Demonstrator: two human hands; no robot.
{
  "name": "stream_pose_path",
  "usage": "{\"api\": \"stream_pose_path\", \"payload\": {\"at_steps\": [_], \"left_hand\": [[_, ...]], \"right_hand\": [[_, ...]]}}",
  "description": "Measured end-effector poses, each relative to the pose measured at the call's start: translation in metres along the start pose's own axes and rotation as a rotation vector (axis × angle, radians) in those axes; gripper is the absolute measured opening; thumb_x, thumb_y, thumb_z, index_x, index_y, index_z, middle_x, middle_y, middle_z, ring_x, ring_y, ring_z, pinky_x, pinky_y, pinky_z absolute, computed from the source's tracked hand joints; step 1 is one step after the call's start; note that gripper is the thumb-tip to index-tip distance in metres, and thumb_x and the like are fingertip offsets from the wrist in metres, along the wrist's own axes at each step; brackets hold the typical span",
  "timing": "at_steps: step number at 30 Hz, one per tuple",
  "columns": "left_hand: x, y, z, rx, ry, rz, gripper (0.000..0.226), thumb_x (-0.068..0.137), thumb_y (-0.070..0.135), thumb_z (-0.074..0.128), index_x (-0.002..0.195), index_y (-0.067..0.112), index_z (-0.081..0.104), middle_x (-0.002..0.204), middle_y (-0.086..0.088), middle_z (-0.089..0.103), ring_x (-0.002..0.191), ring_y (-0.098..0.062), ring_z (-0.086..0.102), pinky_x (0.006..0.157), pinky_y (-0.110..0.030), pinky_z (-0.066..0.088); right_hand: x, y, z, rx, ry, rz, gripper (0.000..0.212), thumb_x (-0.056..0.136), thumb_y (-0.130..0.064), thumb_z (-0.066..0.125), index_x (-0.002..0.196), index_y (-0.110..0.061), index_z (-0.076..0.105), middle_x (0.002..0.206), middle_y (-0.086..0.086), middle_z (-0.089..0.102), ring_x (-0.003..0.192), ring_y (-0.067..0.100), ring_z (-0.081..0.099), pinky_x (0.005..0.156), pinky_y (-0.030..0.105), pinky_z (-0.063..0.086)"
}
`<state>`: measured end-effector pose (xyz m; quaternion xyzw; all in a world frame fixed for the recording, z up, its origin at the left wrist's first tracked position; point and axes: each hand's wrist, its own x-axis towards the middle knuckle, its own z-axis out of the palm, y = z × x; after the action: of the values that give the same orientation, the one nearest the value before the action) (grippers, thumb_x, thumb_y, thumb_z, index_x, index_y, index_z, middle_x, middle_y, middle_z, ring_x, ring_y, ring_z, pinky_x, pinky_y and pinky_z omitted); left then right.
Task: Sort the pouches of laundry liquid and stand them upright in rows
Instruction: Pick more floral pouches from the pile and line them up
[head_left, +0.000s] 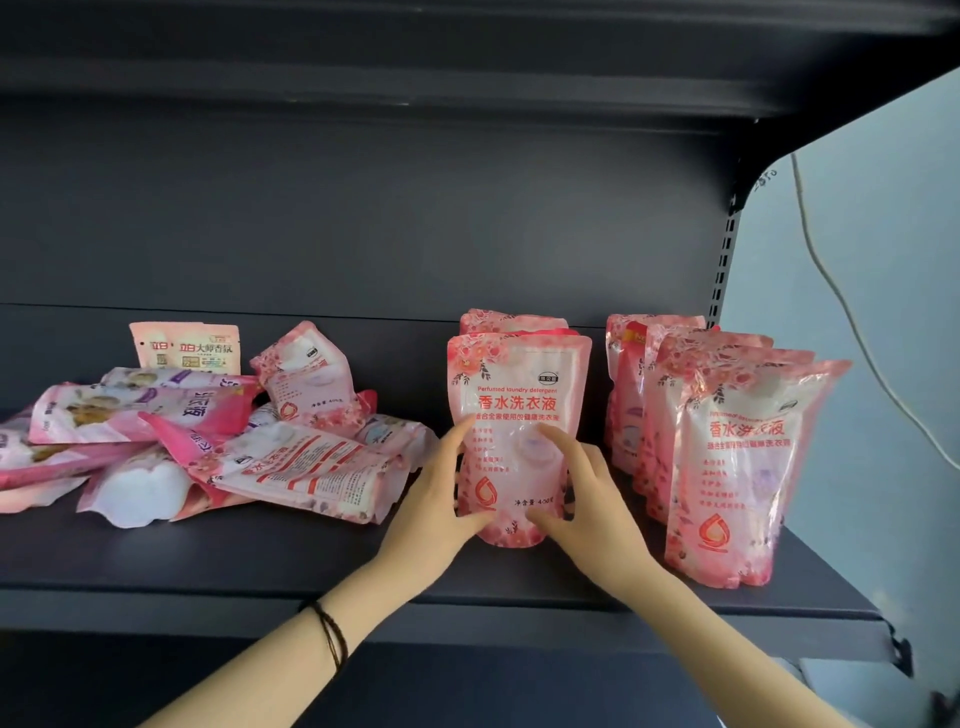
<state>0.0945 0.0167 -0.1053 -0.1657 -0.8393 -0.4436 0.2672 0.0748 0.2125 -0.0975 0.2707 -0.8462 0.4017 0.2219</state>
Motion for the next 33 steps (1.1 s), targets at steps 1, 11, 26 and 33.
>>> {"api": "stream_pose_path", "payload": {"at_steps": [1,11,26,33], "left_hand": [[0.001,-0.001,0.001,0.015,0.007,0.005,0.104,0.076,0.017,0.080,0.138,0.062,0.010,0.134,0.026,0.037,0.119,-0.003,0.053,0.088,-0.015,0.051],[0.008,0.008,-0.024,0.131,-0.077,0.026,0.074,0.082,0.035,0.072,0.124,0.062,0.018,0.131,0.021,0.039,0.110,0.004,0.048,0.090,-0.024,0.050],[0.058,-0.027,-0.215,1.225,-0.240,0.340,0.037,0.093,0.052,0.033,0.098,0.028,0.060,0.088,0.008,0.065,0.090,-0.014,0.058,0.075,-0.030,0.045],[0.093,-0.096,-0.274,1.309,-0.257,0.296,0.035,0.091,0.056,0.039,0.102,0.029,0.060,0.095,0.007,0.065,0.097,-0.017,0.057,0.080,-0.031,0.042]], "right_hand": [[0.001,0.000,0.000,0.001,-0.002,0.009,0.090,0.078,-0.014,0.075,0.135,-0.056,0.021,0.131,-0.013,0.037,0.107,0.004,0.051,0.072,0.025,0.057],[0.005,-0.020,-0.016,-0.436,0.131,-0.048,0.054,0.077,-0.026,0.075,0.125,-0.030,0.051,0.128,0.000,0.039,0.088,0.014,0.054,0.047,0.018,0.042],[0.111,-0.134,0.024,-0.692,-0.233,-0.567,0.030,0.095,-0.036,0.044,0.122,-0.030,0.054,0.110,-0.008,0.057,0.094,0.014,0.057,0.059,0.027,0.042],[0.174,-0.154,0.094,-0.897,-0.407,-0.527,0.032,0.093,-0.037,0.046,0.124,-0.029,0.051,0.112,-0.004,0.056,0.101,0.020,0.058,0.068,0.033,0.049]]}}
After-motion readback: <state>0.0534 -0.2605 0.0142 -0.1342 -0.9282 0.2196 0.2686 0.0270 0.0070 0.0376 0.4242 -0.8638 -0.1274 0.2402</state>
